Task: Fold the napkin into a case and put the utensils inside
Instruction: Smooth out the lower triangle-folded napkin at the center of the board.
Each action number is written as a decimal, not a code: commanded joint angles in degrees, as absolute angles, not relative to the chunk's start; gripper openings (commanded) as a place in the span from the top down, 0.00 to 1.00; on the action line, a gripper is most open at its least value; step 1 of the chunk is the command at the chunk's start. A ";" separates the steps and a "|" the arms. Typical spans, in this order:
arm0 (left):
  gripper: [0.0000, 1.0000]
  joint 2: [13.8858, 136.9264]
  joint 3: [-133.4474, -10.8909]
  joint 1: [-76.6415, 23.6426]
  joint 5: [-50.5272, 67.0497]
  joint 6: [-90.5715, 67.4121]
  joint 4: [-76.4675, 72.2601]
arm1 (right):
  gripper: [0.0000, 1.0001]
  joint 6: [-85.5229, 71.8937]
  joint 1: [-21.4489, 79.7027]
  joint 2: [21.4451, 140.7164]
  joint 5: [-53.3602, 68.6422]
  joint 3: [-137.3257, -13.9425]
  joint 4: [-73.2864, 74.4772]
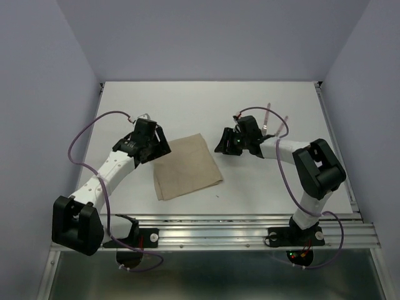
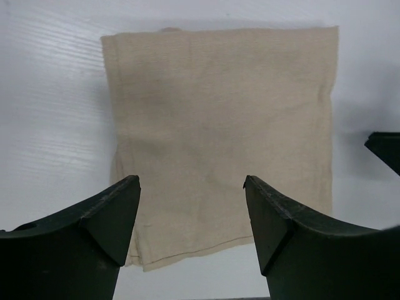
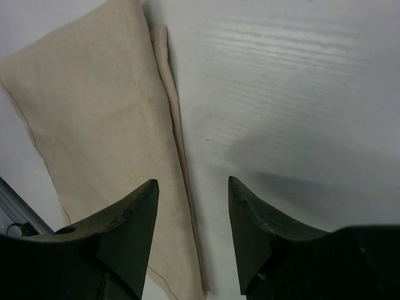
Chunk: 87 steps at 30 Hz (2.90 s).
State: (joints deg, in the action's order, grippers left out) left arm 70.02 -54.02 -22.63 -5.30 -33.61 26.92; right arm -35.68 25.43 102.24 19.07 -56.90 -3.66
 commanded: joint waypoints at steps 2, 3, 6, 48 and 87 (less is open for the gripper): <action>0.23 71.45 -48.52 -15.66 -4.13 -34.98 22.95 | 0.46 -32.87 29.00 98.62 16.70 -54.94 -0.88; 0.24 71.89 -47.82 -14.43 -4.04 -35.15 21.29 | 0.47 -32.96 29.53 98.35 16.44 -54.41 -0.79; 0.24 73.56 -45.62 -10.90 -2.38 -35.42 17.16 | 0.49 -33.49 30.76 98.00 16.44 -52.04 -0.88; 0.30 87.63 -54.40 -12.57 1.67 -32.43 10.54 | 0.62 -30.50 40.25 85.16 2.73 -47.54 9.93; 1.00 89.47 -55.64 -13.97 0.62 -32.52 10.99 | 0.56 -45.70 40.25 89.82 17.49 -33.67 -13.35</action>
